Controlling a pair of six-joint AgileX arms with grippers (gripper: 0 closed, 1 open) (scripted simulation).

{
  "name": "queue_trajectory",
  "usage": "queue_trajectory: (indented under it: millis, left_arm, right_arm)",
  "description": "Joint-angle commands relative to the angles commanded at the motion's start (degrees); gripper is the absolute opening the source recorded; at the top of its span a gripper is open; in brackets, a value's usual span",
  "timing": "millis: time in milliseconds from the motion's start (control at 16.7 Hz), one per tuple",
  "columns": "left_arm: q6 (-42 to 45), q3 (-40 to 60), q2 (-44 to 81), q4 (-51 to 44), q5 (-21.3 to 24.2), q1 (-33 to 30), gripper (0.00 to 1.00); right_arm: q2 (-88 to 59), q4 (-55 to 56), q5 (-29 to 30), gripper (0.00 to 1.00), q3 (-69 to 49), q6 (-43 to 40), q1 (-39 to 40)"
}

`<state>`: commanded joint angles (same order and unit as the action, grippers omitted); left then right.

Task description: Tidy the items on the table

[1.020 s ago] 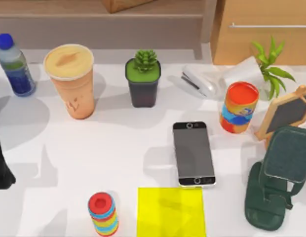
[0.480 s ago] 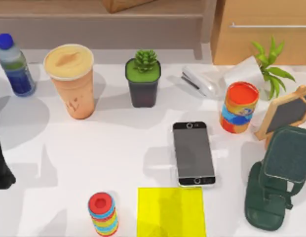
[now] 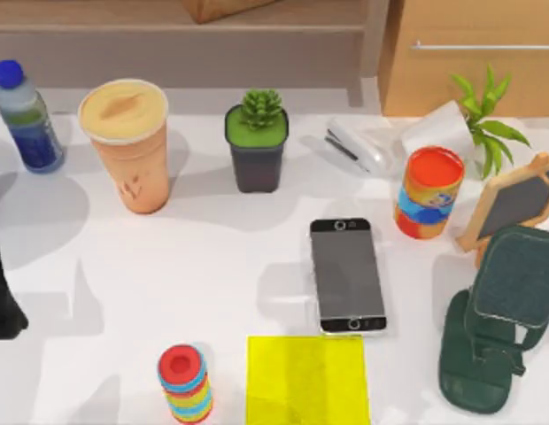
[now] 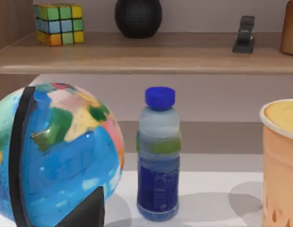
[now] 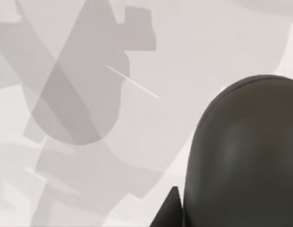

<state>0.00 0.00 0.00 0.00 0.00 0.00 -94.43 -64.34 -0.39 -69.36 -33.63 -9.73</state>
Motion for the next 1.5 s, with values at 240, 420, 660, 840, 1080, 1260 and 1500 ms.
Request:
queue_trajectory:
  millis: [240, 420, 660, 840, 1080, 1260, 1500]
  left_arm:
    - [0.00, 0.00, 0.00, 0.00, 0.00, 0.00, 1.00]
    - [0.00, 0.00, 0.00, 0.00, 0.00, 0.00, 1.00]
    - [0.00, 0.00, 0.00, 0.00, 0.00, 0.00, 1.00]
    - [0.00, 0.00, 0.00, 0.00, 0.00, 0.00, 1.00]
    - [0.00, 0.00, 0.00, 0.00, 0.00, 0.00, 1.00]
    - [0.00, 0.00, 0.00, 0.00, 0.00, 0.00, 1.00]
    - [0.00, 0.00, 0.00, 0.00, 0.00, 0.00, 1.00]
  right_arm:
    - [0.03, 0.47, 0.20, 0.00, -1.66, -1.49, 0.89]
    - [0.25, 1.59, 0.62, 0.00, -7.66, -8.25, 4.64]
    - [-1.70, 3.51, 0.61, 0.00, -17.13, -23.57, 14.24]
    - [-5.21, 5.06, -0.05, 0.00, -22.45, -37.63, 24.32]
    - [-11.10, 7.25, -1.24, 0.00, -24.13, -57.45, 39.33]
    - [-15.23, 8.03, -1.48, 0.00, -20.00, -71.15, 49.65]
    - [-19.05, 8.97, -0.77, 0.00, -12.49, -84.84, 60.42]
